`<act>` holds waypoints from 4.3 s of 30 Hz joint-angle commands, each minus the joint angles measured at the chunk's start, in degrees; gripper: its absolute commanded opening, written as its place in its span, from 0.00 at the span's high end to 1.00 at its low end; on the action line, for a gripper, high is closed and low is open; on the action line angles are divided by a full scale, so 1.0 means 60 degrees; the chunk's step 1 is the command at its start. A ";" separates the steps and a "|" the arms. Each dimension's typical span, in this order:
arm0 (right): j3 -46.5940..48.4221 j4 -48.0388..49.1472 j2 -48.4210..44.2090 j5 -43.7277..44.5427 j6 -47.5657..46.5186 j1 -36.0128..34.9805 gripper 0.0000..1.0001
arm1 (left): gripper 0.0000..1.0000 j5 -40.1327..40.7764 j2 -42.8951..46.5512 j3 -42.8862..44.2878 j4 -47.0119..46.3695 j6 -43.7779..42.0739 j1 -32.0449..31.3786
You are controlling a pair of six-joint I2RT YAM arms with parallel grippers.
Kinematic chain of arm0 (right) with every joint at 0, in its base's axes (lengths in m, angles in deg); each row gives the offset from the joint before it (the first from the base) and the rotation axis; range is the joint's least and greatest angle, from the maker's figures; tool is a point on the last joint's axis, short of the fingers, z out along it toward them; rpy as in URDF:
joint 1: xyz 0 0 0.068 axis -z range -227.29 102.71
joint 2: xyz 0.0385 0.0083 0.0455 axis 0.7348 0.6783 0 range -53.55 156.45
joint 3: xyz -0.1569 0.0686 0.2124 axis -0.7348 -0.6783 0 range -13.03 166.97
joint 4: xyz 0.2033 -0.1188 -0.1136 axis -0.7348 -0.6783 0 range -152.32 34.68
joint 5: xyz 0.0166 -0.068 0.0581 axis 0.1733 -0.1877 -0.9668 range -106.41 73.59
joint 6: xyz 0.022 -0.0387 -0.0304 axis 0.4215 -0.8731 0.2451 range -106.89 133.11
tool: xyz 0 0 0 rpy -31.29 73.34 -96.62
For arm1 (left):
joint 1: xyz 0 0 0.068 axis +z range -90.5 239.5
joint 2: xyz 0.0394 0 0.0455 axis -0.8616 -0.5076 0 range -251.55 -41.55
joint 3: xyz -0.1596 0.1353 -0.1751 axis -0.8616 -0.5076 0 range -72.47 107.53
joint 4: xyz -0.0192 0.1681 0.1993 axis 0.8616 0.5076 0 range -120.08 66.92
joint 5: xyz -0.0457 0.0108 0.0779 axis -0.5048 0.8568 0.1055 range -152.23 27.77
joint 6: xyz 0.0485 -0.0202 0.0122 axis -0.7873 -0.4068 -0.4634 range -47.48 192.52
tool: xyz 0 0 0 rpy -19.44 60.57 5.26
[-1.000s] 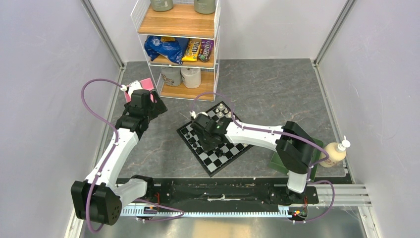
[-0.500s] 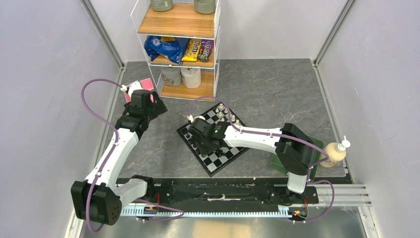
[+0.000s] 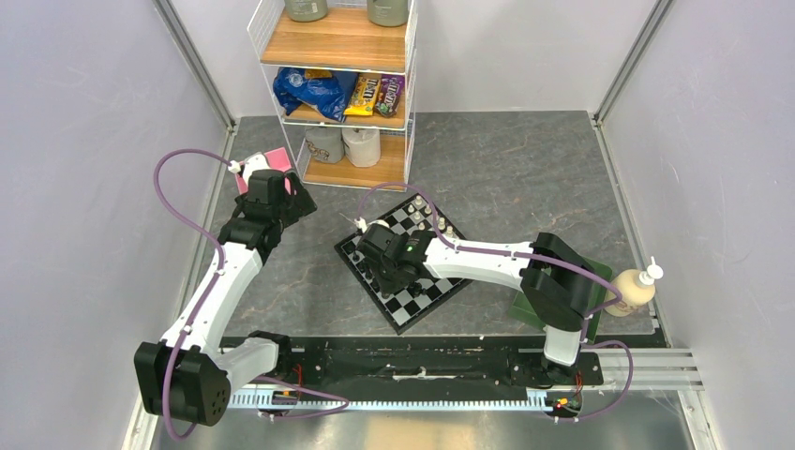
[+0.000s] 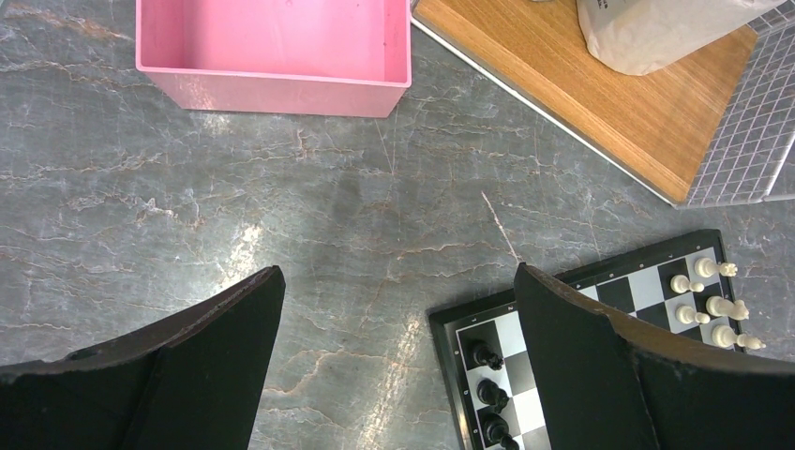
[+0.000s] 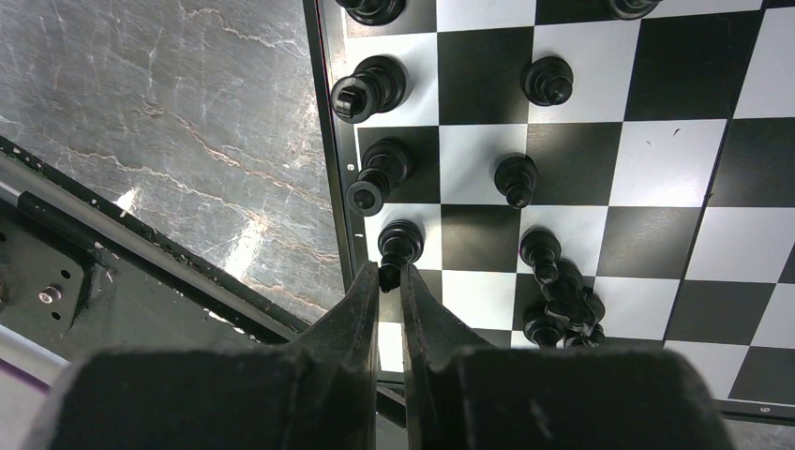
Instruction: Set up the chess pieces on the board
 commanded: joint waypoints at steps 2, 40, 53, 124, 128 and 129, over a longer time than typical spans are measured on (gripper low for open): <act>-0.0055 0.0284 -0.0154 -0.0043 0.0095 -0.0069 0.88 | 0.00 0.0117 0.0166 0.0171 -0.0192 -0.0227 0.0063; -0.1206 -0.0177 -0.1336 0.0924 -0.0445 0.1183 0.58 | 0.00 -0.0069 0.0030 0.0188 -0.0238 -0.0201 0.0121; -0.1311 -0.0090 -0.1300 0.0293 -0.0476 0.1191 0.61 | 0.00 -0.0083 -0.0032 0.0186 -0.0278 -0.0177 0.0136; -0.0697 0.0312 -0.0864 0.0775 -0.0315 -0.0812 0.77 | 0.00 -0.0097 0.0127 0.0143 -0.0255 -0.0229 0.0200; -0.0678 0.0306 -0.0673 0.0884 -0.0286 -0.0830 0.77 | 0.00 -0.0017 0.0180 0.0128 -0.0223 -0.0251 0.0209; -0.0678 0.0306 -0.0642 0.0910 -0.0292 -0.0829 0.77 | 0.00 -0.0015 0.0183 0.0113 -0.0208 -0.0263 0.0217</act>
